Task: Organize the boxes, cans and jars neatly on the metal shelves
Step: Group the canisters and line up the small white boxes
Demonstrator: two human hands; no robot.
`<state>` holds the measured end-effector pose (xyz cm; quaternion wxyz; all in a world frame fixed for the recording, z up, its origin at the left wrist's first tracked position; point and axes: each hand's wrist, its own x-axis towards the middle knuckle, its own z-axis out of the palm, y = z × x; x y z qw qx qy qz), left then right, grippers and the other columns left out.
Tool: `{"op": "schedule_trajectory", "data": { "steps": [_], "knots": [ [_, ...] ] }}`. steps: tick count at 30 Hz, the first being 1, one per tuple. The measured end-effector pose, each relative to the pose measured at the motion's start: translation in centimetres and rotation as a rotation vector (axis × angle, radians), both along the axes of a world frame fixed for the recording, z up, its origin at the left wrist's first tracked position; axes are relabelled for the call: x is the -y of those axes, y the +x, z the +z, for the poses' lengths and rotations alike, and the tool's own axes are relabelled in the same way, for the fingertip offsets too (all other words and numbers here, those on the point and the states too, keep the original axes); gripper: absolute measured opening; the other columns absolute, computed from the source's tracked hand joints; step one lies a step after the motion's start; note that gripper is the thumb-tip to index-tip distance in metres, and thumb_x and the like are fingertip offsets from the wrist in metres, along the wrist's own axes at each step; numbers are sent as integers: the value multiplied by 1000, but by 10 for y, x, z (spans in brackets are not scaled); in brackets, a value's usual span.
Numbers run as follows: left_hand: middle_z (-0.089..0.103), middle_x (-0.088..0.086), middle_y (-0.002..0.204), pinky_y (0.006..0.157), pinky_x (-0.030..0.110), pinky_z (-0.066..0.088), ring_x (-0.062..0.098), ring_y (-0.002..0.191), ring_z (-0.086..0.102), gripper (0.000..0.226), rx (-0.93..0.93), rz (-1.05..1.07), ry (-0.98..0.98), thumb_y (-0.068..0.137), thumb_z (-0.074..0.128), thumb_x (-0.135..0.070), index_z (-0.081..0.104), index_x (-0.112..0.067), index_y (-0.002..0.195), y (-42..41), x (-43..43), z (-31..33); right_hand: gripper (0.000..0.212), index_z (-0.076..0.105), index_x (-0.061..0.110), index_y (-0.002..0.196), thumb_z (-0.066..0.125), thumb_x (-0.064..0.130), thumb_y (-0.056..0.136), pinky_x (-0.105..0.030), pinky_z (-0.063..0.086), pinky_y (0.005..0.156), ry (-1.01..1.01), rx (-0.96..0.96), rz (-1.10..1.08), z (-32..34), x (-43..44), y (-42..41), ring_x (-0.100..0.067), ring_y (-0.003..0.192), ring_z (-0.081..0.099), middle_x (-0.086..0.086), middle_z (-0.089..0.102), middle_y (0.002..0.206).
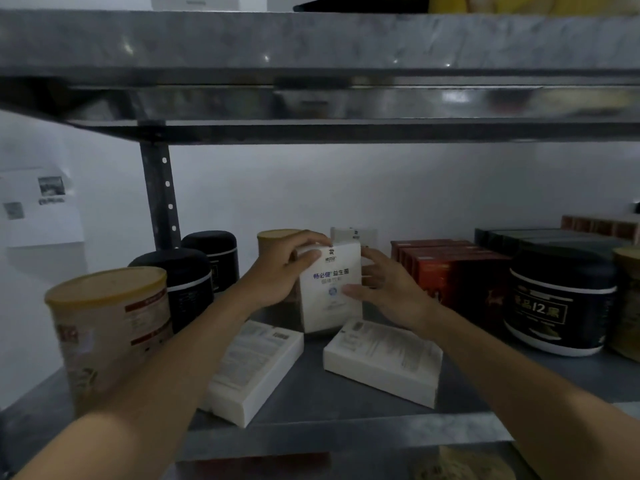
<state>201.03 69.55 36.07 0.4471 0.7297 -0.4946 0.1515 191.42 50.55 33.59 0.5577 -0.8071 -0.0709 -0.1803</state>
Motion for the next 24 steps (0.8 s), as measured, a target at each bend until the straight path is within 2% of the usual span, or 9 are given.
{"op": "schedule_trajectory", "data": {
  "steps": [2, 4, 7, 10, 12, 14, 18, 21, 24],
  "knots": [
    [62, 0, 117, 83, 15, 49, 4, 109, 58, 22, -67, -20, -10, 99, 51, -15, 64, -14, 117, 7, 7, -2, 47, 52, 17, 125, 69, -1, 84, -14, 54, 62, 55, 12, -54, -1, 3, 5, -6, 88, 64, -4, 66, 105],
    [61, 1, 119, 81, 15, 51, 7, 111, 58, 24, -192, -28, -58, 97, 55, -16, 61, -20, 120, 13, 14, -4, 45, 53, 12, 125, 69, 0, 85, -15, 54, 60, 76, 15, -116, -3, 9, 11, -8, 87, 65, -11, 66, 107],
    [55, -6, 120, 77, 15, 52, 5, 108, 57, 49, -353, 12, -60, 91, 65, -18, 45, -32, 135, 20, 20, -5, 42, 54, 13, 122, 69, 1, 85, -15, 55, 60, 103, 22, -163, -4, 19, 22, -9, 89, 65, -8, 66, 108],
    [54, -5, 121, 86, 29, 54, 9, 105, 59, 72, -394, 93, 28, 85, 73, -15, 33, -31, 142, 31, 25, -10, 40, 53, 12, 121, 69, 2, 85, -14, 54, 58, 129, 29, -197, -1, 26, 32, -7, 88, 64, -1, 65, 103],
    [59, 1, 119, 88, 38, 55, 14, 102, 62, 65, -388, 151, 55, 84, 73, -14, 39, -26, 138, 36, 33, -15, 41, 53, 11, 122, 70, 4, 85, -24, 59, 70, 138, 39, -230, -1, 31, 42, -14, 95, 66, -7, 66, 111],
    [64, 2, 109, 80, 35, 57, 15, 94, 65, 47, -390, 210, 58, 87, 70, -15, 47, -24, 126, 40, 42, -17, 41, 53, 12, 122, 70, 5, 85, -36, 59, 82, 145, 34, -256, -2, 34, 50, -20, 102, 66, -10, 65, 118],
    [66, 1, 99, 79, 35, 55, 15, 86, 66, 30, -365, 305, 82, 88, 69, -20, 49, -27, 110, 48, 60, -18, 37, 52, 13, 121, 67, 4, 88, -32, 55, 83, 136, 0, -311, -4, 40, 59, -22, 108, 62, -10, 63, 122],
    [63, -1, 97, 82, 37, 55, 16, 89, 65, 28, -355, 338, 81, 90, 66, -20, 51, -23, 113, 50, 73, -19, 37, 51, 12, 124, 64, 3, 90, -36, 53, 90, 153, -21, -345, -7, 43, 66, -25, 116, 59, -10, 60, 128],
    [66, 6, 101, 84, 43, 57, 21, 90, 66, 29, -400, 333, 4, 91, 65, -16, 54, -16, 118, 51, 86, -21, 44, 50, 11, 131, 64, 3, 90, -42, 51, 98, 142, -22, -391, -8, 46, 73, -26, 121, 57, -9, 59, 132]
  ]
}}
